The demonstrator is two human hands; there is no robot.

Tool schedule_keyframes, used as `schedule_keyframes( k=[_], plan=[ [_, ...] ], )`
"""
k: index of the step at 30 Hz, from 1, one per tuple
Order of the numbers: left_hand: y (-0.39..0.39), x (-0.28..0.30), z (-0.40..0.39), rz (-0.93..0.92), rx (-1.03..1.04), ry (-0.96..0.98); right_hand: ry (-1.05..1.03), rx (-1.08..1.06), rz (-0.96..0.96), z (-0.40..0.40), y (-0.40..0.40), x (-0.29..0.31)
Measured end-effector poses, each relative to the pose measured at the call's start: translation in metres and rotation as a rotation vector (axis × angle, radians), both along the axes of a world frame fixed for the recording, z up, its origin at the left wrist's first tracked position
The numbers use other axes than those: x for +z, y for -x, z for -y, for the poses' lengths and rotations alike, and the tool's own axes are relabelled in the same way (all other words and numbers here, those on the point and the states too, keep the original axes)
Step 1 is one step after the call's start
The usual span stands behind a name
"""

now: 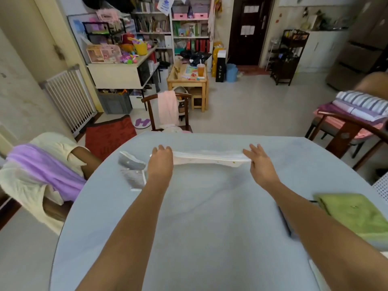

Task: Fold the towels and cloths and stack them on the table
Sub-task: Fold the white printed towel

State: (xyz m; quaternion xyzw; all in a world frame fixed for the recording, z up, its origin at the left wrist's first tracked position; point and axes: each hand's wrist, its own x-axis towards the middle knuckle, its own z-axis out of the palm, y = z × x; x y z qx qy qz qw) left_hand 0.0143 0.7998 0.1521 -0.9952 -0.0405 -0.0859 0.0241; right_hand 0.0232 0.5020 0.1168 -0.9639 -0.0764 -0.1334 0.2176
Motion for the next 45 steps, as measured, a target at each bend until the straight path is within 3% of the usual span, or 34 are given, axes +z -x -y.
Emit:
schedule_keyframes(
  k=[8,11,15,18,21,24,29,32,36,40,45],
  plan=[
    [0.100,-0.143,0.001,-0.387,-0.024,0.023,0.624,0.158,-0.489,0.002,0.092,-0.116],
    [0.138,-0.178,-0.004,-0.519,-0.021,0.021,0.717,0.223,-0.678,-0.005,0.125,-0.148],
    [0.169,-0.200,-0.006,-0.640,-0.064,-0.026,0.752,0.256,-0.759,-0.006,0.157,-0.176],
    [0.188,-0.206,-0.007,-0.689,-0.098,-0.087,0.778,0.238,-0.693,-0.007,0.179,-0.188],
    [0.208,-0.211,-0.004,-0.664,-0.129,-0.205,0.833,0.213,-0.649,-0.015,0.205,-0.193],
    [0.215,-0.219,-0.001,-0.519,-0.208,-0.306,0.777,0.175,-0.529,-0.028,0.220,-0.198],
    [0.213,-0.243,0.005,-0.422,-0.473,-0.287,0.694,0.279,-0.378,-0.043,0.220,-0.222],
    [0.213,-0.253,0.004,-0.528,-0.401,-0.215,0.640,0.290,-0.362,-0.053,0.216,-0.230],
    [0.219,-0.266,0.004,-0.607,-0.307,-0.082,0.725,0.288,-0.611,-0.054,0.212,-0.227],
    [0.210,-0.261,-0.003,-0.852,-0.365,-0.042,0.701,0.358,-0.744,-0.052,0.213,-0.224],
    [0.203,-0.227,-0.009,-1.174,-0.406,0.086,0.564,0.378,-1.099,-0.060,0.216,-0.181]
  ],
)
